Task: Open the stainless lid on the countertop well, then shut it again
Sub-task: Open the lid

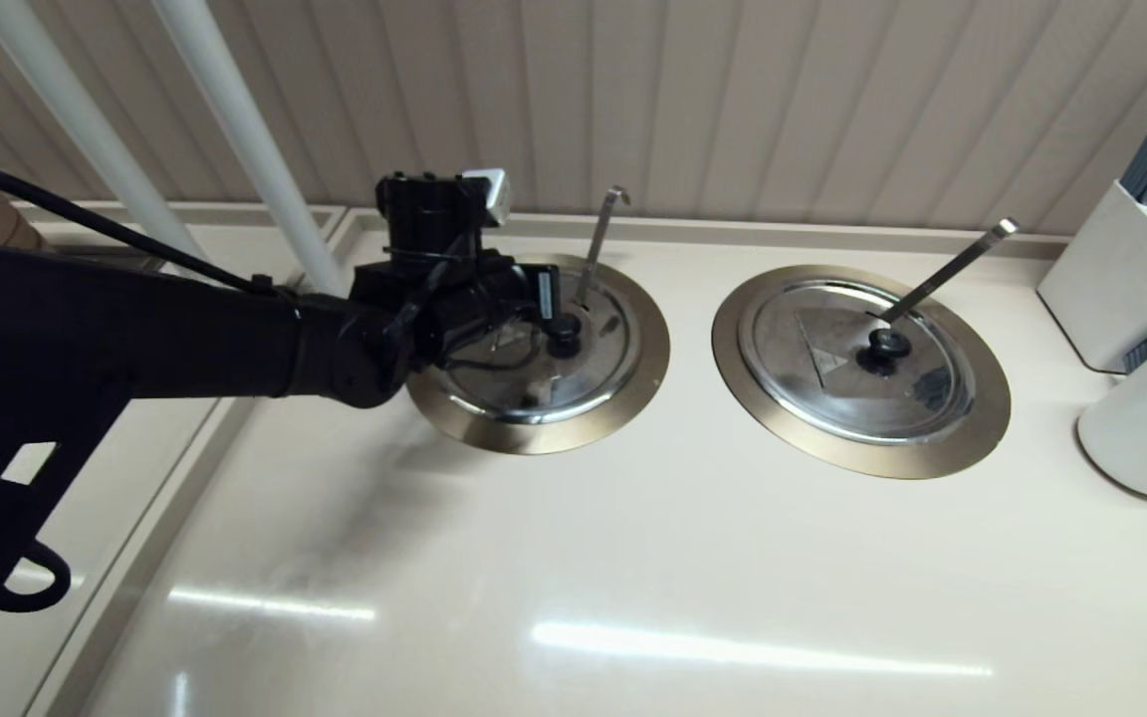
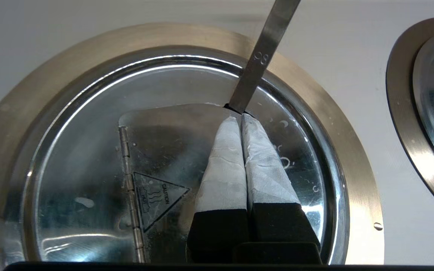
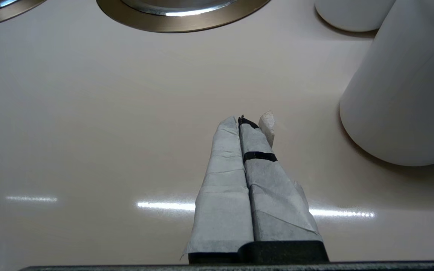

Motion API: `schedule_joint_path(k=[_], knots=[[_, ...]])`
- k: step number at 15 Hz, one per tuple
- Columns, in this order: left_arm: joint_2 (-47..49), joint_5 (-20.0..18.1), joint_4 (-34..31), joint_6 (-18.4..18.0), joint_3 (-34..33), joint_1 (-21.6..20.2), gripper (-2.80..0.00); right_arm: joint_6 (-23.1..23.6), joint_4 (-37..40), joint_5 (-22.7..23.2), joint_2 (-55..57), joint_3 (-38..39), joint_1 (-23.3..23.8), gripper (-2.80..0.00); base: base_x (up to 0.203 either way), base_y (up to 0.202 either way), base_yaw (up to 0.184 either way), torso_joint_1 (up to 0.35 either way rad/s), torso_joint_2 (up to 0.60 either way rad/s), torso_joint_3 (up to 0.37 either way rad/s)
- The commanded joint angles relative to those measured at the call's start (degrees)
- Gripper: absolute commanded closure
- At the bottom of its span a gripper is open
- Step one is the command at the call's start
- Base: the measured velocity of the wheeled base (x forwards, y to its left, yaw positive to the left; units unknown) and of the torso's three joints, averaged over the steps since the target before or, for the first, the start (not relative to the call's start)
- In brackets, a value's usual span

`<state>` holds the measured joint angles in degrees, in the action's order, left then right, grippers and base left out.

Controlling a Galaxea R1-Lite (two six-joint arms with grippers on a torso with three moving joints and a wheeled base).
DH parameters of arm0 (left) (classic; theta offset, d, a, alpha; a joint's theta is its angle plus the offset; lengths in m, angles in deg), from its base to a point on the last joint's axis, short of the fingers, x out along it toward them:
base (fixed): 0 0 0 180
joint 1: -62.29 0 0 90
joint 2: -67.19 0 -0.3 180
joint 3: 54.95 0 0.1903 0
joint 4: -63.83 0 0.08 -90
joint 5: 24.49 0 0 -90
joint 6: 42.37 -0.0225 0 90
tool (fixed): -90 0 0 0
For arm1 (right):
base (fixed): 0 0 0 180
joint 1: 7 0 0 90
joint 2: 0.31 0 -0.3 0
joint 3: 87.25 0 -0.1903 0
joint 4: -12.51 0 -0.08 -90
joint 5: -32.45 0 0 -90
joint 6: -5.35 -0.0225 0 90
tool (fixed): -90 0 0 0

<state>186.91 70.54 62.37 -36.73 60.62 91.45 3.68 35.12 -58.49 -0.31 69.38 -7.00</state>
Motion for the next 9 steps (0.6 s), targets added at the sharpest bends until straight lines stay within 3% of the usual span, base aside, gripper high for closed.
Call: schedule_joint_path(k=[1,3,7,9], knots=[[0.8,1.2,0.2,0.2,-0.2,0.8,0.00,0.0,0.0,0.0,0.0,0.3,0.0,0.00,0.000,0.000,0.000,0.000,0.00,0.000],[0.7,5.6,0.5,0.8,-1.8,2.0,0.00,0.0,0.0,0.0,0.0,0.3,0.0,0.00,0.000,0.000,0.000,0.000,0.00,0.000],[2.4,10.5,9.8,1.1,-5.8,4.3,0.00,0.0,0.0,0.0,0.0,0.3,0.0,0.00,0.000,0.000,0.000,0.000,0.00,0.000],[4.1,12.1,10.5,1.2,-4.5,4.7,0.00,0.0,0.0,0.0,0.0,0.3,0.0,0.00,0.000,0.000,0.000,0.000,0.00,0.000]])
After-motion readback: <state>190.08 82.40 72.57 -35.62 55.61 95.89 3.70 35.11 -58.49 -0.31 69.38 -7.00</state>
